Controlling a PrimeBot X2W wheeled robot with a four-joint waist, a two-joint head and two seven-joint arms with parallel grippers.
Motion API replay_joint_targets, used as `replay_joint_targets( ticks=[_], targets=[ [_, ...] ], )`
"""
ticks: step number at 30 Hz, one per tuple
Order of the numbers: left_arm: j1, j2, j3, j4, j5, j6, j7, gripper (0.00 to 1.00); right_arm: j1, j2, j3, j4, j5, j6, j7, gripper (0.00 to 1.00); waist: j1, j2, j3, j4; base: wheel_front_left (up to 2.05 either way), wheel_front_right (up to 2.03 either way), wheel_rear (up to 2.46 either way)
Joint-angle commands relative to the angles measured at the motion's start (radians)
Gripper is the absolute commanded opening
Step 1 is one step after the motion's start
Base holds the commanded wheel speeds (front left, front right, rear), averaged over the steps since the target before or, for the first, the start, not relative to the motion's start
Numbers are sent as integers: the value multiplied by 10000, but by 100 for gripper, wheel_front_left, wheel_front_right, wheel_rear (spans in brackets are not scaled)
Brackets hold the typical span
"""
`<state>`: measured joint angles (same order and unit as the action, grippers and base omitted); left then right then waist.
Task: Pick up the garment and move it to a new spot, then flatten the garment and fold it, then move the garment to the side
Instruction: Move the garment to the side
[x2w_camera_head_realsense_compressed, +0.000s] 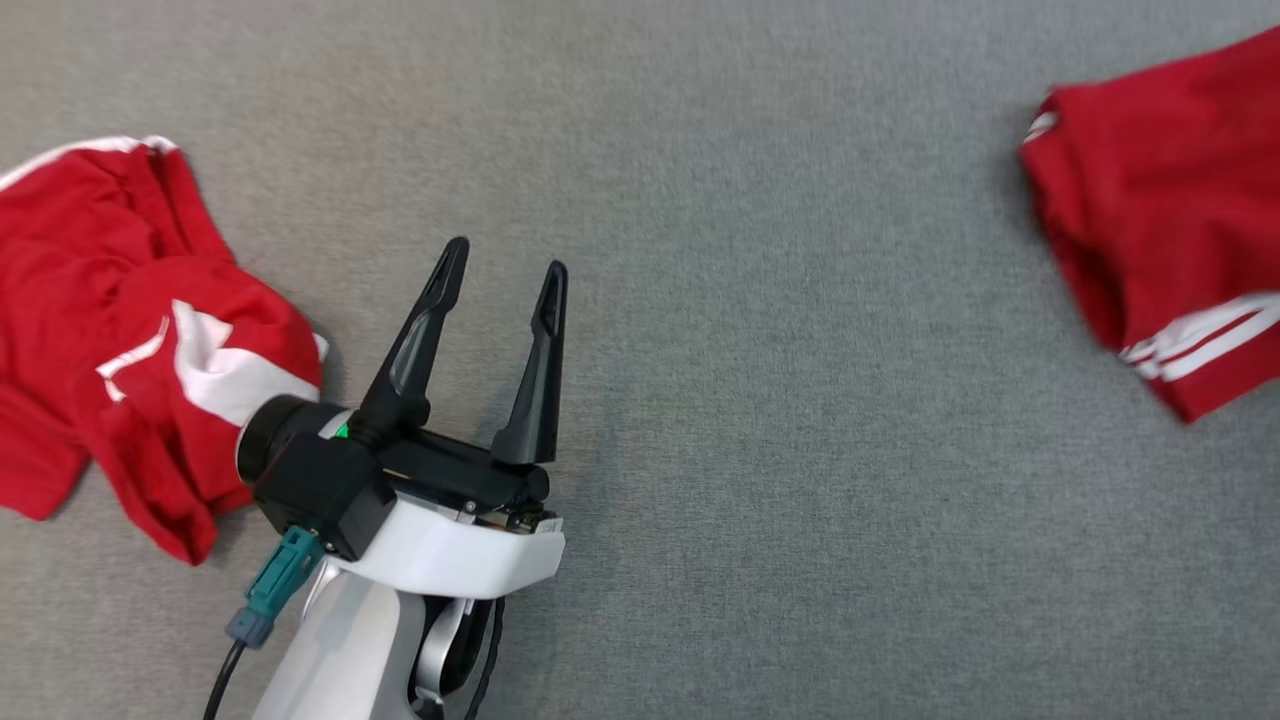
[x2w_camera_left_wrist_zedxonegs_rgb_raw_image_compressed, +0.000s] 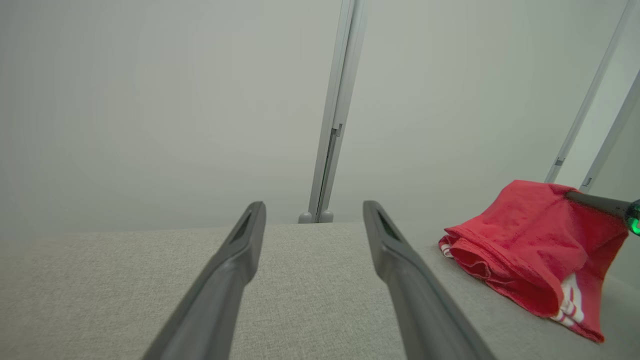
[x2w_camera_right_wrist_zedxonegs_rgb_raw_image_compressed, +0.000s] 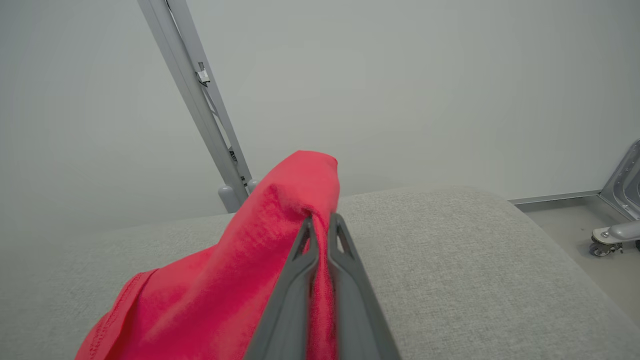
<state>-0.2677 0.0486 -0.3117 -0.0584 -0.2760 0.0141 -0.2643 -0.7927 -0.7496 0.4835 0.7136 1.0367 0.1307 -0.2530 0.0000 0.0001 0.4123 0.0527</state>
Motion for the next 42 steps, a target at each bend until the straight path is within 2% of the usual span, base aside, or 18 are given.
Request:
replay_joint_targets(
  ticks=[1, 6, 7, 10, 12, 13, 18, 21, 25, 29, 34, 42],
  targets=[
    [-257, 39, -3, -65, 120, 54, 2, 100, -292, -144, -190, 177, 98, 4, -100, 0, 0, -1, 561, -292, 0, 0, 0],
    [-525, 39, -100, -116, 316, 118, 3, 100, -895, -341, -848, 931, 125, 2, -130, 0, 0, -1, 1017, -440, 0, 0, 0],
    [-614, 39, -125, -119, 400, 131, 3, 100, -1115, -364, -1265, 1284, -103, 4, -131, 0, 0, -1, 1170, -484, 0, 0, 0],
    [-693, 39, -139, -119, 426, 119, 3, 100, -1264, -360, -1635, 1639, -439, 2, -125, 0, 0, -1, 1251, -505, 0, 0, 0],
    [-755, 39, -144, -88, 461, 105, 3, 100, -1339, -214, -1832, 1945, -780, 4, -125, 49, 0, -1, 1261, -512, 0, 0, 0],
    [-758, 39, -144, -72, 465, 108, 3, 100, -1395, -165, -1942, 1992, -946, 4, -126, 100, 0, -1, 1234, -515, 0, 0, 0],
    [-609, 35, -88, 18, 314, 138, 2, 100, -1246, 94, -2552, 1911, -2043, 2, -127, 100, 0, -1, 850, -594, 0, 0, 0],
    [-463, 39, 60, 90, 206, 77, 2, 100, -956, 475, -2981, 1360, -2804, 4, -126, 100, 0, -1, 405, -703, 0, 0, 0],
    [-153, 38, 451, 162, 140, -24, 2, 100, -316, 1036, -3477, 12, -3341, 2, -128, 100, 0, -1, -327, -928, 0, 0, 0],
    [352, 39, 1358, -106, -343, 283, 3, 100, 713, 1831, -3468, -1597, -3538, 4, -126, 100, 0, -1, -1064, -1173, 0, 0, 0],
    [1076, 55, 2012, 36, -5, 135, 3, 100, 2242, 2419, -3370, -3428, -3707, 2, -127, 100, 0, -1, -2027, -1313, 0, 0, 0],
    [2138, 51, 2661, 745, 302, 25, 2, 100, 4962, 3335, -3615, -5419, -4506, 2, -126, 100, 0, -1, -3110, -1353, 0, 0, 0]
  ],
)
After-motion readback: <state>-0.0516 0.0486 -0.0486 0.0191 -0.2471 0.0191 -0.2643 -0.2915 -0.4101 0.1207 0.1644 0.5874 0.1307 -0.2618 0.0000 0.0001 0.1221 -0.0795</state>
